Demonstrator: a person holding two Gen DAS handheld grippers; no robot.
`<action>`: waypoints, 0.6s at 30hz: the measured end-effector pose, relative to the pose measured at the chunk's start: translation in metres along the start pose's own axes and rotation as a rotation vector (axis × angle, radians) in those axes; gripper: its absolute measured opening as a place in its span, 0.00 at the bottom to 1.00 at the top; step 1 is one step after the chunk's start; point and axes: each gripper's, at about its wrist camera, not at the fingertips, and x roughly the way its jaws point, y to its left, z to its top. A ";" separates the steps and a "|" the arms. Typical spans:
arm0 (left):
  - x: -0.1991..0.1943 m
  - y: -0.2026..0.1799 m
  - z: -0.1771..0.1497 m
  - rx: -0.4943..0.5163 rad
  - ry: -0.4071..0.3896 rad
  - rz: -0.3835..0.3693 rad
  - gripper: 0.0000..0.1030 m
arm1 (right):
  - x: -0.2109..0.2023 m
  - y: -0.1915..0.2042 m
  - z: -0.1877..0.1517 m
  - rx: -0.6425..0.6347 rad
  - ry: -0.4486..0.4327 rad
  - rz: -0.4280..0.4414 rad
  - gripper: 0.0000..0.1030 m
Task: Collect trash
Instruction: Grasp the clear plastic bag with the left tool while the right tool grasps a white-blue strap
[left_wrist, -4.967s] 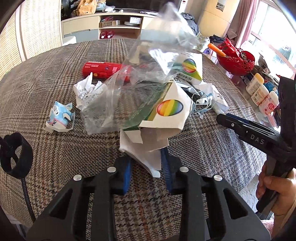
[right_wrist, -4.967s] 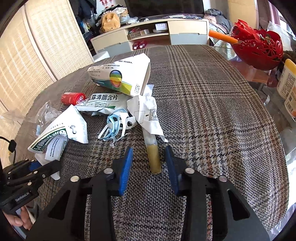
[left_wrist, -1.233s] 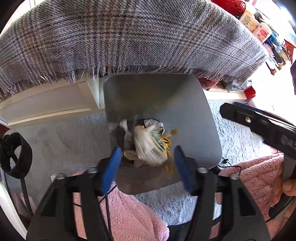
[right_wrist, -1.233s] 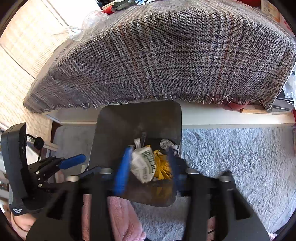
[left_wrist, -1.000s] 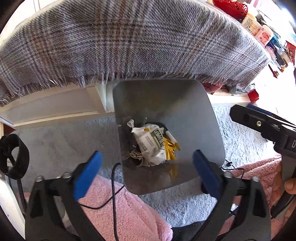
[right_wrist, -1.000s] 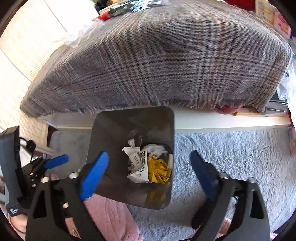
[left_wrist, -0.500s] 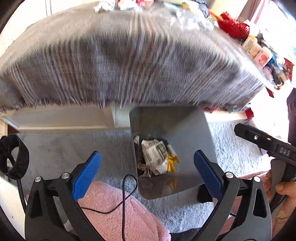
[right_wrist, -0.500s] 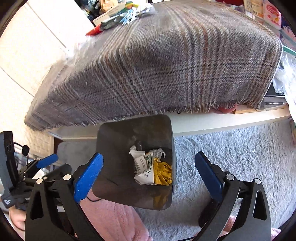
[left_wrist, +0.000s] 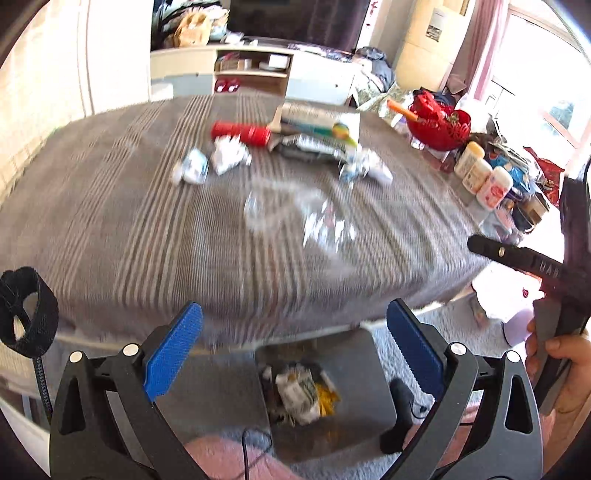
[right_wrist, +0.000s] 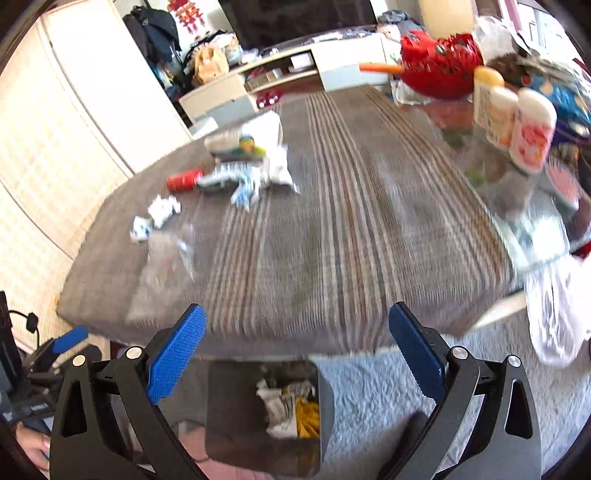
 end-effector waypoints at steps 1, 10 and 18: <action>0.004 -0.001 0.009 0.007 -0.005 0.004 0.92 | 0.003 0.002 0.010 -0.003 0.000 0.012 0.97; 0.053 0.000 0.048 0.044 0.021 0.044 0.92 | 0.054 0.040 0.071 -0.064 0.030 0.050 0.97; 0.087 0.001 0.056 0.070 0.062 0.043 0.92 | 0.106 0.054 0.085 -0.054 0.067 0.043 0.94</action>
